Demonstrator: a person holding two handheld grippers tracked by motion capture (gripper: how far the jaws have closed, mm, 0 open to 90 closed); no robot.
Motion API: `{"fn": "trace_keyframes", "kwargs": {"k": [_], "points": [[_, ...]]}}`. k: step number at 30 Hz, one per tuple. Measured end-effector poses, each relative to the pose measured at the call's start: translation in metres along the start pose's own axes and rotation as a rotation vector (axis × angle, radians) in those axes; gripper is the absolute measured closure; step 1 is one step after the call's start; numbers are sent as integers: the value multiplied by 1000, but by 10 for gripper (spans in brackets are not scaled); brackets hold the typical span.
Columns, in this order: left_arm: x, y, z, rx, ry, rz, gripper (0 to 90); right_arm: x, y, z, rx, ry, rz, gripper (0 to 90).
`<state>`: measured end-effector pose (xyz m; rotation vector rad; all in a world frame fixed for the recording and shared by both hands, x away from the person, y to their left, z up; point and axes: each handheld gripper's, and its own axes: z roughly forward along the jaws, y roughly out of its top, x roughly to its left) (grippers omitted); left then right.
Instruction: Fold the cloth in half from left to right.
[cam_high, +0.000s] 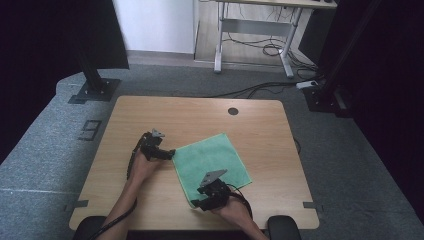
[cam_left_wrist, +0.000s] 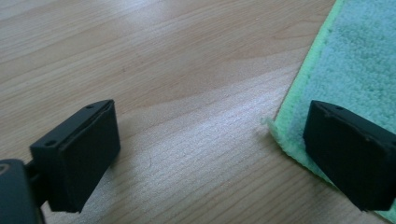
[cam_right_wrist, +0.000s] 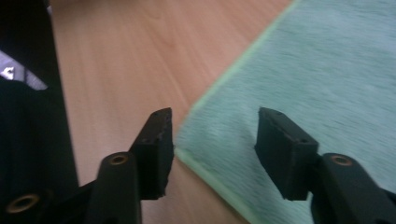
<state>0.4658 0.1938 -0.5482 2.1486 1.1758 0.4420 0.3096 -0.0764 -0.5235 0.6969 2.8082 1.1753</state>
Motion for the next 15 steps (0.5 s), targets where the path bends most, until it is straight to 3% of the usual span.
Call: {"fn": "trace_keyframes", "kwargs": {"k": [8, 15], "points": [[-1, -1, -1, -13, -12, 15, 88, 13, 5, 15, 54, 16, -64, 551], [-2, -2, -3, -34, -39, 43, 210, 20, 3, 21, 84, -55, -131, 675]]}}
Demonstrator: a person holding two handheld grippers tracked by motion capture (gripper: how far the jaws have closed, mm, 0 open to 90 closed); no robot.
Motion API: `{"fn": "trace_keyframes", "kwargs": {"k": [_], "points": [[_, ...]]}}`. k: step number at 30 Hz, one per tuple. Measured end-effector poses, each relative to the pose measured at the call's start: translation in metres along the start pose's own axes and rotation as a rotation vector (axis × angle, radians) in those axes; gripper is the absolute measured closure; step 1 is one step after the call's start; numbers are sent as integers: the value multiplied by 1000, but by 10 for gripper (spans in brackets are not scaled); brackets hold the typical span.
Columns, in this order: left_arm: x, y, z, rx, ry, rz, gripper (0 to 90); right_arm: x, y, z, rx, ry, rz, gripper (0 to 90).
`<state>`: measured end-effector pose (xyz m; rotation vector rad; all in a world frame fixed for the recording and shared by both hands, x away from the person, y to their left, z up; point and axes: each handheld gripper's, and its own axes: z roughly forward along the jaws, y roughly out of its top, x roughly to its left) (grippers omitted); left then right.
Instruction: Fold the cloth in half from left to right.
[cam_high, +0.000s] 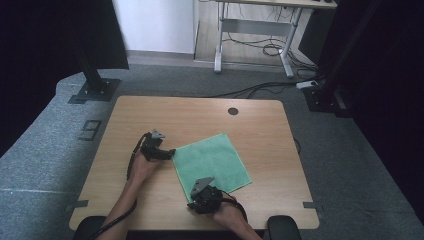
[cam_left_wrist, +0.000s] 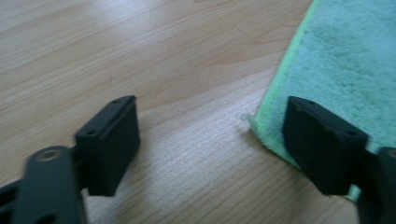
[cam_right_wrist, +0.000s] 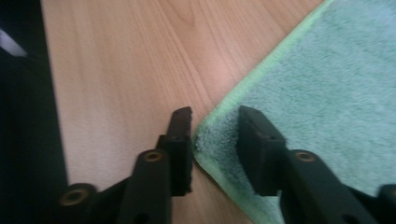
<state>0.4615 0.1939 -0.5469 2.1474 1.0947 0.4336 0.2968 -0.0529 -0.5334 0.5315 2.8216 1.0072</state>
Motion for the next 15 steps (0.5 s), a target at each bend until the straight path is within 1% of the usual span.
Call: {"fn": "trace_keyframes", "kwargs": {"k": [2, 4, 7, 11, 15], "points": [[-2, 0, -1, -7, -6, 3, 257, 1, 0, 0, 0, -15, -13, 710], [-4, 0, -1, -17, -17, 12, 325, 0, -1, 0, -4, -13, 4, 746], [-7, 0, -1, -26, -32, 24, 452, -3, -2, 0, -11, -15, 23, 817], [-12, 0, -1, -35, -64, 38, 616, -7, -3, 0, -20, -2, 41, 842], [-14, 0, -1, -37, -111, 34, 807, -8, -3, 0, -23, 2, 48, 843]]}}
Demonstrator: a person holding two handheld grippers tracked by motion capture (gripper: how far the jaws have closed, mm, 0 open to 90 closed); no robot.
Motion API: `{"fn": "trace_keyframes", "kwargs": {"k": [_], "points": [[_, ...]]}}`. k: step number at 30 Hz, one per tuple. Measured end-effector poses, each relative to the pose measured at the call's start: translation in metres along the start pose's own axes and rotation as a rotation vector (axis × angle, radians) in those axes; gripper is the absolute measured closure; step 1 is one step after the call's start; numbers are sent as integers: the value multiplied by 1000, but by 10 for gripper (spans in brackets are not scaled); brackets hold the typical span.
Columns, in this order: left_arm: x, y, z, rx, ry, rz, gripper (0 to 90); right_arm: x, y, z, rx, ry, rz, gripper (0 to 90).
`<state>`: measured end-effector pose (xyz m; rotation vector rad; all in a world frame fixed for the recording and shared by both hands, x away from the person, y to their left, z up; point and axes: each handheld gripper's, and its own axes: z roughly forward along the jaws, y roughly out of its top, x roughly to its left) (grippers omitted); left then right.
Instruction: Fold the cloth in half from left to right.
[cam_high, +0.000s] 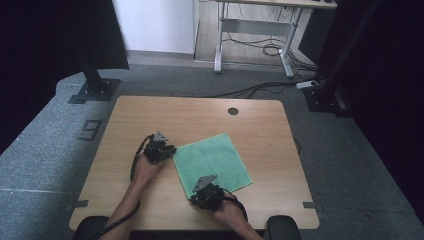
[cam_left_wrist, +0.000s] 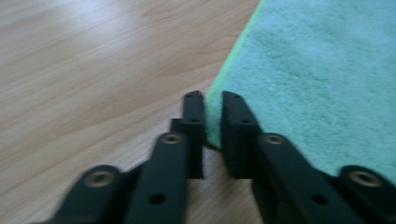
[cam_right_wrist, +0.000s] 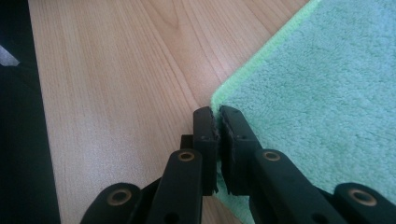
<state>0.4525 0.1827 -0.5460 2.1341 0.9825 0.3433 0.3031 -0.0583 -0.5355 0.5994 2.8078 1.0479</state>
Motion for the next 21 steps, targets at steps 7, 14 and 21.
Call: {"fn": "trace_keyframes", "kwargs": {"k": [7, 14, 21], "points": [[-3, 4, -2, 40, 17, 6, 878, -2, 1, 1, -8, 32, 17, 844], [8, -6, -15, 44, 29, -32, 882, 4, 10, 7, -12, 71, 3, 844], [19, -19, -37, 50, 61, -58, 881, 18, 32, 19, -25, 124, -29, 843]]}}
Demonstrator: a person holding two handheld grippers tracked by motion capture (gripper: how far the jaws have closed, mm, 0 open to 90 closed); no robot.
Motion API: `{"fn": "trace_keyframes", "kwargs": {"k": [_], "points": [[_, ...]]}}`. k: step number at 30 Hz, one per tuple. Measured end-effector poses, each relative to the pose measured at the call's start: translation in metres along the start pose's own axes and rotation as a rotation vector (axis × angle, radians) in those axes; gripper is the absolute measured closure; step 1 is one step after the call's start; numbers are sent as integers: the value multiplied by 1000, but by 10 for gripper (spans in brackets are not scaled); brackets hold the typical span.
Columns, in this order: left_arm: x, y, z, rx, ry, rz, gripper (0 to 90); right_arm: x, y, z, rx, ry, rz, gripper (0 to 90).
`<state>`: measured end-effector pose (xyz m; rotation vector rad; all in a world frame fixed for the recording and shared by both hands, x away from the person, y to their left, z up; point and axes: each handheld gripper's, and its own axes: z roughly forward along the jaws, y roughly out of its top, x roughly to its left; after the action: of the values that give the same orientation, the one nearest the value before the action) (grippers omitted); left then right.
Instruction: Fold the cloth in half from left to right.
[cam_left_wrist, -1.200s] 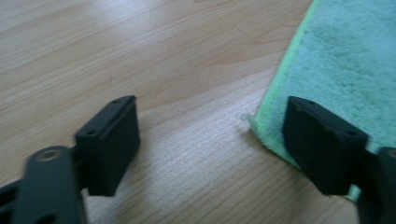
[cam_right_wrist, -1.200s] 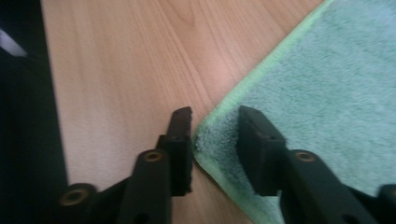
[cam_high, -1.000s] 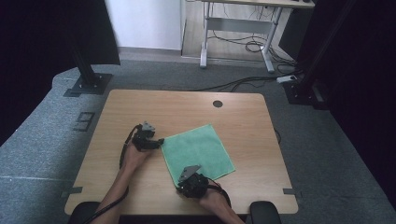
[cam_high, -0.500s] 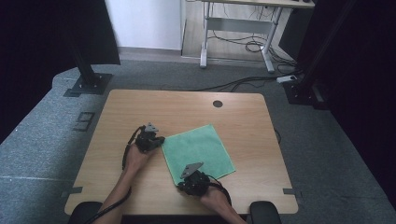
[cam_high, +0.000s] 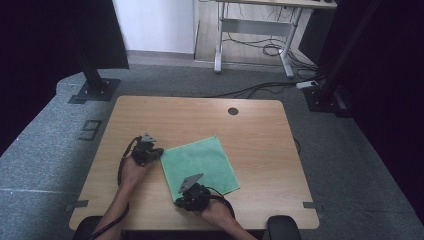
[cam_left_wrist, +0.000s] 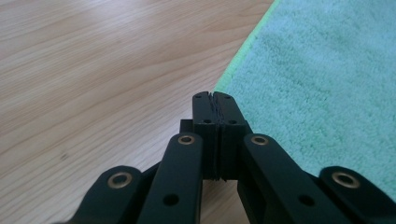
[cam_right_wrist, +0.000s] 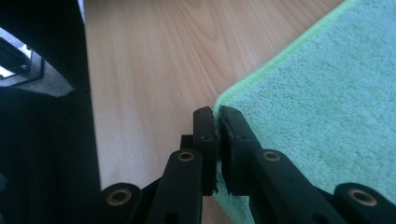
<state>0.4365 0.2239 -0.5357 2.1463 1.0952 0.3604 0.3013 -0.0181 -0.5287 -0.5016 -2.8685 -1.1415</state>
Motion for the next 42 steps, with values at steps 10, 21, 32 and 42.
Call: {"fn": "trace_keyframes", "kwargs": {"k": [10, 21, 32, 42], "points": [[-4, 15, -7, -39, 3, 11, 882, -2, 6, -18, -33, -18, -1, 841], [-30, 61, 11, -64, -8, 79, 881, -23, -22, -55, -77, -104, 75, 841], [-53, 89, 40, -59, -31, 114, 879, -41, -49, -84, -105, -173, 138, 841], [-69, 107, 60, -56, -44, 138, 878, -57, -71, -104, -124, -219, 204, 841]]}}
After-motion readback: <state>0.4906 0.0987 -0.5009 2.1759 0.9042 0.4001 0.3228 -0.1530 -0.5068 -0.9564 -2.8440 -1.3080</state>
